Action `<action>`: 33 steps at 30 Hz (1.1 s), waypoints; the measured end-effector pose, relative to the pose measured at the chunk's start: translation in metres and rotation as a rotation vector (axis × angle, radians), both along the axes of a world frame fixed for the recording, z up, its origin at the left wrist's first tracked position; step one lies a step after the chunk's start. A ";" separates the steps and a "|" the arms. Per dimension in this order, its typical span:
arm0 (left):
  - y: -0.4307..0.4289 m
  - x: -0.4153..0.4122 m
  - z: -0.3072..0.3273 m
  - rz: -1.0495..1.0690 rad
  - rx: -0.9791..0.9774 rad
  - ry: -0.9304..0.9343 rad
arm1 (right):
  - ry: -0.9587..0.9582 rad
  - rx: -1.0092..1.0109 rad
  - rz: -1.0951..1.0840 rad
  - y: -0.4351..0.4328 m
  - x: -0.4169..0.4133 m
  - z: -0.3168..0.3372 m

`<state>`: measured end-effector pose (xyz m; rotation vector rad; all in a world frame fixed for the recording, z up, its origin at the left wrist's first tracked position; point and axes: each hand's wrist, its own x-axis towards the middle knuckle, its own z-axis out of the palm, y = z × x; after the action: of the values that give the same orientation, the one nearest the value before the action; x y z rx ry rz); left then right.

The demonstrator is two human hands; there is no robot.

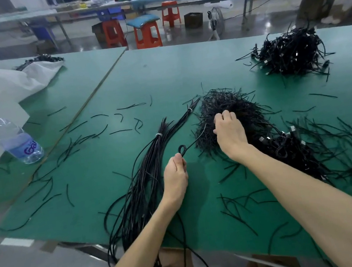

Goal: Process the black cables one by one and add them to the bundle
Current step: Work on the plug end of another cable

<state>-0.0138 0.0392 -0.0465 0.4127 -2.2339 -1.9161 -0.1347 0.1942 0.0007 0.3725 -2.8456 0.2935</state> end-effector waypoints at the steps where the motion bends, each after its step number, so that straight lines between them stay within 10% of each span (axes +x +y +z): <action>1: 0.000 0.000 0.000 0.002 -0.006 0.002 | 0.004 0.006 -0.005 -0.001 0.000 -0.002; 16: 0.001 0.004 0.002 0.011 0.002 -0.023 | 0.024 -0.233 0.011 0.026 0.033 -0.001; 22: 0.004 0.004 0.005 0.015 -0.017 -0.043 | -0.255 -0.885 0.074 0.010 0.080 0.009; 33: -0.002 0.038 0.026 -0.269 -0.076 -0.034 | -0.714 -1.339 -0.014 -0.005 0.138 -0.004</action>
<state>0.0243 0.0368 -0.0205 0.1403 -2.4845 -1.9490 0.0035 0.1889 -0.0037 -0.0829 -2.3971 2.4564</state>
